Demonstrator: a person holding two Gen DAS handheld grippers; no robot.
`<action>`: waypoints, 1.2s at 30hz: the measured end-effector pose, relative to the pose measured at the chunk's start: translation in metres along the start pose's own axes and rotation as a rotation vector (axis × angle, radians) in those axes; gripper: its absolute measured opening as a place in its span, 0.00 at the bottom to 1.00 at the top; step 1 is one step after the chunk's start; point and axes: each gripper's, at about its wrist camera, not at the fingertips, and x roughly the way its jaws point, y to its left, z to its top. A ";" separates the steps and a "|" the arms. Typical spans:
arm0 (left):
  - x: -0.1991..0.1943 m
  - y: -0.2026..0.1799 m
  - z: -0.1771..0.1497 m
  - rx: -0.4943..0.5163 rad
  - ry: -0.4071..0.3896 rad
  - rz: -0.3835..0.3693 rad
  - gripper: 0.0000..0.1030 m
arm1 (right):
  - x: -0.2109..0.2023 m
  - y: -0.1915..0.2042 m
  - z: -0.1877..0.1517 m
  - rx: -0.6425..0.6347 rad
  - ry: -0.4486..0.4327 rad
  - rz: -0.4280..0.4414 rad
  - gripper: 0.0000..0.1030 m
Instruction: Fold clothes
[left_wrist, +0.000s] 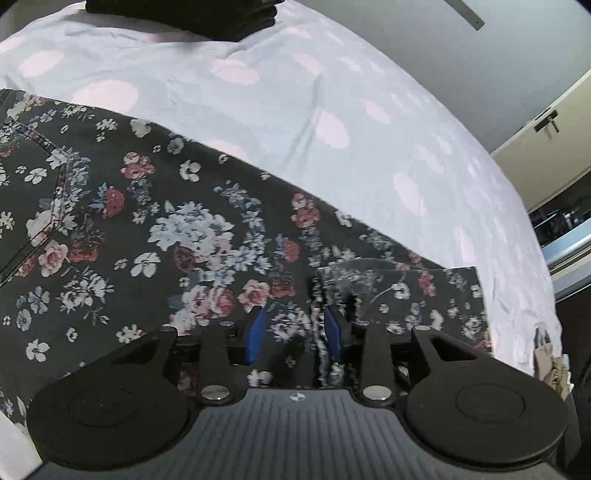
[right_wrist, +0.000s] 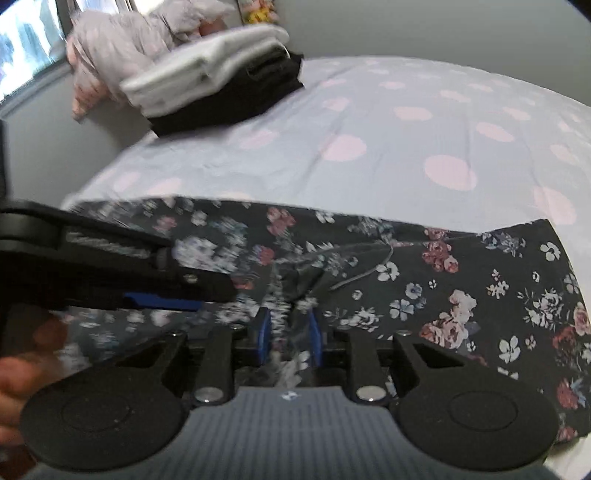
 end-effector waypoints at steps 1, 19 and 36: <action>0.001 0.001 0.000 -0.002 0.002 0.002 0.39 | 0.006 -0.001 0.000 0.007 0.015 -0.003 0.20; 0.000 -0.005 0.002 0.004 -0.021 -0.080 0.47 | 0.002 -0.005 0.008 0.085 -0.043 0.038 0.28; 0.040 -0.011 -0.011 -0.017 0.139 -0.135 0.46 | -0.022 -0.022 -0.012 0.071 -0.052 -0.247 0.30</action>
